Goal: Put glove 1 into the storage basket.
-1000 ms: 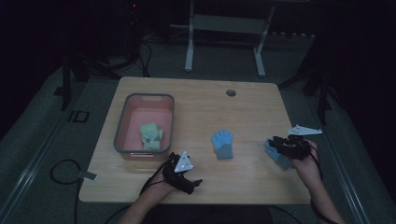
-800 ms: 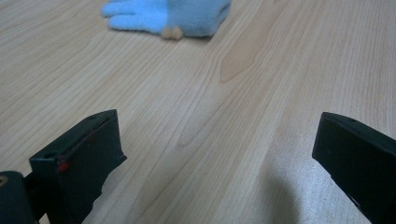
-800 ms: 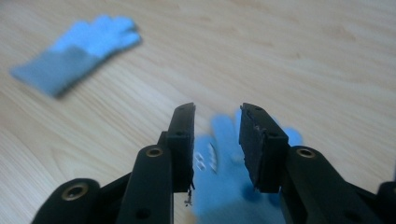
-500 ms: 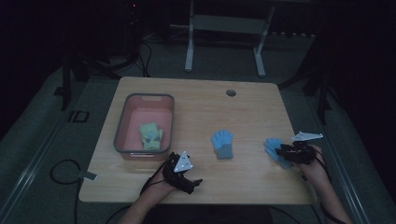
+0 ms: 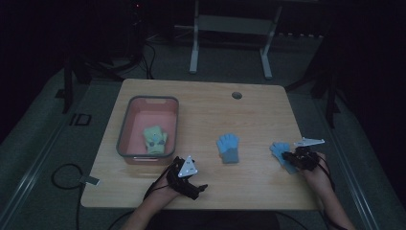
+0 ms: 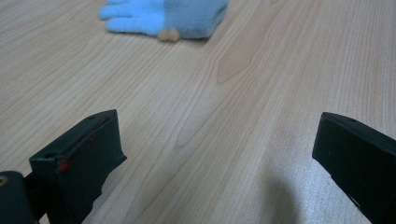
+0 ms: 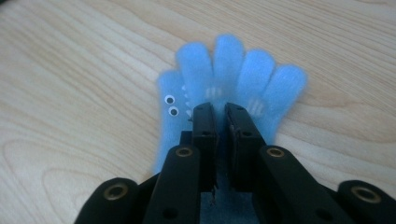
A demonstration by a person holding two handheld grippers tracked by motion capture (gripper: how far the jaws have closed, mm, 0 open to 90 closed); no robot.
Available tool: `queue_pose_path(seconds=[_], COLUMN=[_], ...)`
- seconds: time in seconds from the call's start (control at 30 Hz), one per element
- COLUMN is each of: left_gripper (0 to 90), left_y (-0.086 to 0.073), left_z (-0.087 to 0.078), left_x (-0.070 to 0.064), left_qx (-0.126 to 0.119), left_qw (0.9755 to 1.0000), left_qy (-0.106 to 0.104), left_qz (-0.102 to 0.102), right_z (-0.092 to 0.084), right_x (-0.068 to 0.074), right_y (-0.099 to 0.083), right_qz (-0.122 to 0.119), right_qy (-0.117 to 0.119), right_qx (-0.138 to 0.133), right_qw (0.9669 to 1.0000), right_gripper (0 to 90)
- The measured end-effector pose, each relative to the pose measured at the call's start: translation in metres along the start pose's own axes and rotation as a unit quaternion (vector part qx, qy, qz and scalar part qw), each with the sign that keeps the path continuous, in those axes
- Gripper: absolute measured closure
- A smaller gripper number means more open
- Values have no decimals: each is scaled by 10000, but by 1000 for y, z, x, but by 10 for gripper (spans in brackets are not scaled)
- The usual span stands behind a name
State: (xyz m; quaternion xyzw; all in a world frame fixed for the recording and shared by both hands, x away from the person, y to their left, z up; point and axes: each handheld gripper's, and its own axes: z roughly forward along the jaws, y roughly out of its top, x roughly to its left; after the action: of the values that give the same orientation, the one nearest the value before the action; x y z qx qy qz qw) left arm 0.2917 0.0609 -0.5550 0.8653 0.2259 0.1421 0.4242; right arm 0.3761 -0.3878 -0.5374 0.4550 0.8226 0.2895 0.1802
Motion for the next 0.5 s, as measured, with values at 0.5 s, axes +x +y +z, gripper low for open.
queue_pose_path(seconds=[0.5], left_gripper=[13], left_y=[1], left_z=[-1], left_x=[-1], left_qx=[-22], left_qw=[10000], left_qy=[-22], left_qz=[34], right_z=[-46], right_x=[75], right_y=[66], right_qz=[975], right_qy=[-714], right_qx=[-1196], right_qw=[9854], right_gripper=[852])
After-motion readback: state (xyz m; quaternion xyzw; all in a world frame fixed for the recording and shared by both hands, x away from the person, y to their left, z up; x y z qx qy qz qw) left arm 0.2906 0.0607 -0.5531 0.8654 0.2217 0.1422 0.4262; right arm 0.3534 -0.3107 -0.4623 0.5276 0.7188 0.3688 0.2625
